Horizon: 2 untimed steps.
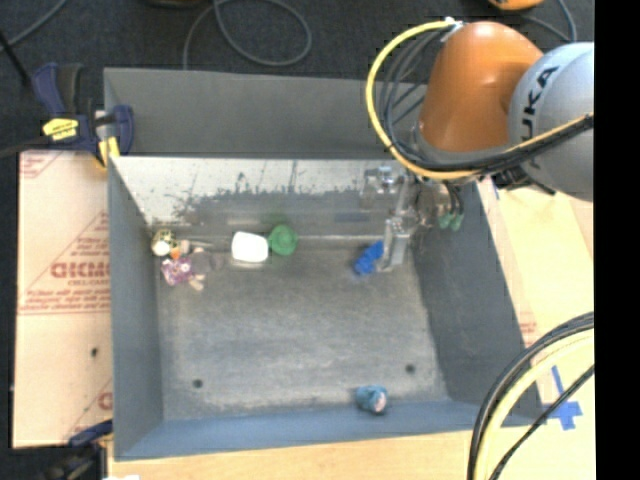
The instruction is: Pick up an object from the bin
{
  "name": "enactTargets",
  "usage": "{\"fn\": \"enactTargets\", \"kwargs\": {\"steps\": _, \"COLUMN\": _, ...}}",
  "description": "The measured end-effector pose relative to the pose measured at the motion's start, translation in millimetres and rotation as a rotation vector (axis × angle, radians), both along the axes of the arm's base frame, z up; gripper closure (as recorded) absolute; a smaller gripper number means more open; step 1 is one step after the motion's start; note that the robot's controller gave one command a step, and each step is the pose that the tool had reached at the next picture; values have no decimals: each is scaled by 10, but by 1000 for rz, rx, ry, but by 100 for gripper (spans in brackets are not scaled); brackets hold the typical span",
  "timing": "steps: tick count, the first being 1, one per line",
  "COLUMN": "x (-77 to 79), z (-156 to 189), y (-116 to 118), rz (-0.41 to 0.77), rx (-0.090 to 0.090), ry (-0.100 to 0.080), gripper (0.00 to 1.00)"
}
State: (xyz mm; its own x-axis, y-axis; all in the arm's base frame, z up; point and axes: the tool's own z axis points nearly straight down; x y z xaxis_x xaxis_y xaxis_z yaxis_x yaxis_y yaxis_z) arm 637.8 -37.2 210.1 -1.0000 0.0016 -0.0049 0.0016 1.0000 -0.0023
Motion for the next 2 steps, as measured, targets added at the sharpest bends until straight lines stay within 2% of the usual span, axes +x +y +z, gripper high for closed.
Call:
{"fn": "enactTargets", "kwargs": {"steps": 1, "x": 0, "z": 0, "y": 0, "rz": 0, "rx": 0, "ry": 0, "gripper": 0}}
{"fn": "enactTargets", "kwargs": {"steps": 2, "x": 33, "z": -355, "y": -3, "rz": 67, "rx": -1, "ry": -8, "gripper": 0}}
